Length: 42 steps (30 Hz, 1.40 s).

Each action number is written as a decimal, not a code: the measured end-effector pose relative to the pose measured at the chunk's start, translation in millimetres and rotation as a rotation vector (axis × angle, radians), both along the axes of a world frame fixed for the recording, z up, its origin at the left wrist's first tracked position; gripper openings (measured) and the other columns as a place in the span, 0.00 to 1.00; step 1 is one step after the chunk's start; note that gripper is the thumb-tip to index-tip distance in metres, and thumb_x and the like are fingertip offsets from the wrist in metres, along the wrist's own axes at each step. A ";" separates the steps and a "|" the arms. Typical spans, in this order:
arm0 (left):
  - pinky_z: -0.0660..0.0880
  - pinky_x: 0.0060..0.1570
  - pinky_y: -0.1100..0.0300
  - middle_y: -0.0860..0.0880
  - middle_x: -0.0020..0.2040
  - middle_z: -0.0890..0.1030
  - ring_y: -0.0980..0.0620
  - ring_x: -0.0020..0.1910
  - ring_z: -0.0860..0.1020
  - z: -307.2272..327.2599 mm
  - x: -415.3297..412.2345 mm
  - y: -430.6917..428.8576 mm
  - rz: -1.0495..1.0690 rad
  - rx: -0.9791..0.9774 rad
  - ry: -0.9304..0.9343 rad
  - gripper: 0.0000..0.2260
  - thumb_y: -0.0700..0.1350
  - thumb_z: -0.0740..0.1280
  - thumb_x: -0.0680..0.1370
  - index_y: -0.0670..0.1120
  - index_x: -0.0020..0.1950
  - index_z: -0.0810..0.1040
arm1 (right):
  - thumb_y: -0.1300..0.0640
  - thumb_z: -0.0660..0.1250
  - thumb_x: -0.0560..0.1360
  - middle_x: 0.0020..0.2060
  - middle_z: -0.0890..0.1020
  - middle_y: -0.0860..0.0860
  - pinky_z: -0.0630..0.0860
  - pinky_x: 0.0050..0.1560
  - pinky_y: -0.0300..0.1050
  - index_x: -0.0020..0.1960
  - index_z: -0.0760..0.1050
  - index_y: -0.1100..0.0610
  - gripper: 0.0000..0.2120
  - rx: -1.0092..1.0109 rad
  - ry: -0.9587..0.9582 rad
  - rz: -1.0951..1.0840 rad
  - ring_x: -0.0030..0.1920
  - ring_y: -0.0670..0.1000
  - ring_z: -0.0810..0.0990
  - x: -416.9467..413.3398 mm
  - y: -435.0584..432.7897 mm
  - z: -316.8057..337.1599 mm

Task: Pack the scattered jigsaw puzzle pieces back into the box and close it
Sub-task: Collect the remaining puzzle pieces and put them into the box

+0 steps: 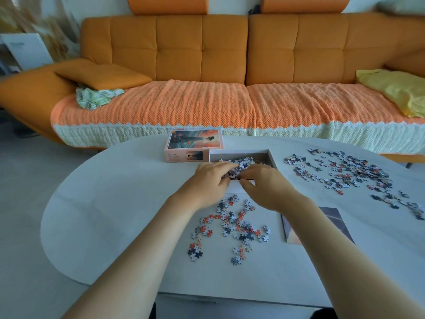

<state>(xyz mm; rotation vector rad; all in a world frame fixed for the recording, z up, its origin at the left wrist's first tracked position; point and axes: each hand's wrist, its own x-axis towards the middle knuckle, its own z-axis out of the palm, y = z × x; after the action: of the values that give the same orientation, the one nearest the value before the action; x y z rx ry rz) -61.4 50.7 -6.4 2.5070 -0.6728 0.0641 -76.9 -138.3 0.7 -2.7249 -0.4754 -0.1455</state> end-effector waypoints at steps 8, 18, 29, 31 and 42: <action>0.68 0.63 0.52 0.54 0.60 0.77 0.51 0.61 0.73 6.6 -18.1 19.6 0.020 -0.059 -0.199 0.15 0.41 0.65 0.77 0.50 0.64 0.77 | 0.64 0.64 0.75 0.45 0.79 0.47 0.77 0.47 0.44 0.52 0.83 0.53 0.12 0.166 -0.194 0.143 0.43 0.46 0.76 -18.2 10.9 10.1; 0.72 0.54 0.59 0.61 0.52 0.69 0.60 0.51 0.71 14.8 -72.3 70.9 -0.020 0.356 0.321 0.32 0.63 0.78 0.59 0.63 0.60 0.72 | 0.59 0.61 0.76 0.60 0.73 0.46 0.70 0.60 0.50 0.66 0.74 0.44 0.20 -0.133 0.073 0.220 0.60 0.50 0.68 -50.0 32.3 -9.6; 0.70 0.55 0.62 0.56 0.53 0.71 0.59 0.51 0.71 -11.7 -71.7 40.3 0.003 0.074 0.133 0.21 0.56 0.72 0.73 0.53 0.65 0.77 | 0.58 0.59 0.77 0.66 0.70 0.49 0.68 0.66 0.53 0.69 0.71 0.48 0.21 -0.161 0.052 0.015 0.66 0.53 0.66 -51.3 10.6 -6.4; 0.69 0.53 0.64 0.55 0.53 0.72 0.58 0.50 0.71 -13.8 -70.9 31.2 -0.003 0.070 0.109 0.20 0.54 0.71 0.75 0.52 0.65 0.77 | 0.60 0.58 0.77 0.65 0.70 0.49 0.68 0.65 0.54 0.69 0.71 0.48 0.22 -0.179 0.115 0.029 0.63 0.53 0.66 -51.6 9.9 -10.0; 0.65 0.68 0.53 0.54 0.63 0.64 0.55 0.69 0.59 -8.8 -75.4 7.5 -0.006 0.191 0.183 0.35 0.68 0.63 0.73 0.51 0.75 0.64 | 0.67 0.55 0.76 0.62 0.72 0.50 0.69 0.64 0.50 0.66 0.74 0.50 0.24 -0.156 0.151 -0.029 0.62 0.53 0.68 -54.3 -5.1 -7.9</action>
<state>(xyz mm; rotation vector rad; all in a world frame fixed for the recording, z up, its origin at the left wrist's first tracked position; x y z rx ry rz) -136.8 58.2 -15.2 2.6504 -0.6371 -0.2401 -131.2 -143.4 -7.1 -2.8677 -0.4198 0.0931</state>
